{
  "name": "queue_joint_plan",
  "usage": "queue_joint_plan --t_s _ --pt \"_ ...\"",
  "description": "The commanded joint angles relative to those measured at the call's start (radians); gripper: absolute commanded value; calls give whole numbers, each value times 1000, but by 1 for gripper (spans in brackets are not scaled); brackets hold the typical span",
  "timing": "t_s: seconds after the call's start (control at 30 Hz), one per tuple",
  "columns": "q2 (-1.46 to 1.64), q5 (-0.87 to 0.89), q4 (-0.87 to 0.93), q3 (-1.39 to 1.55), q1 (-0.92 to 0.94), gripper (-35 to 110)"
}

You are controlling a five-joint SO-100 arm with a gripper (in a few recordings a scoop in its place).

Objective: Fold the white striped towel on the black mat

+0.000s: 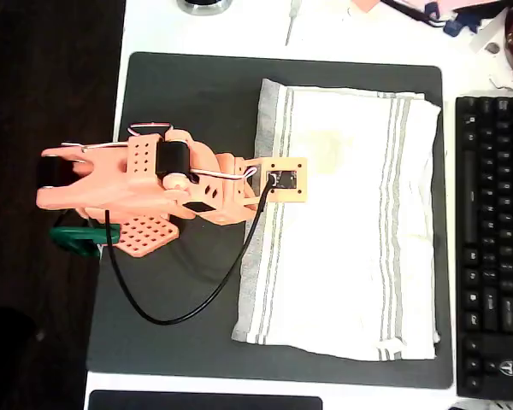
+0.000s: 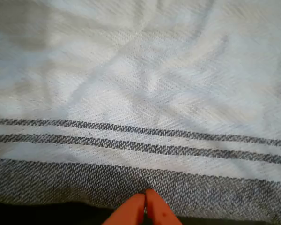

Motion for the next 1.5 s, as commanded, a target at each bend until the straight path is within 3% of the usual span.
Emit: queue_joint_plan --t_s 0.0,0.97,1.47 --pt "23 -17 14 23 12 0" --pt "-2 -89 9 21 25 0" --pt "-170 -215 -109 -124 29 0"
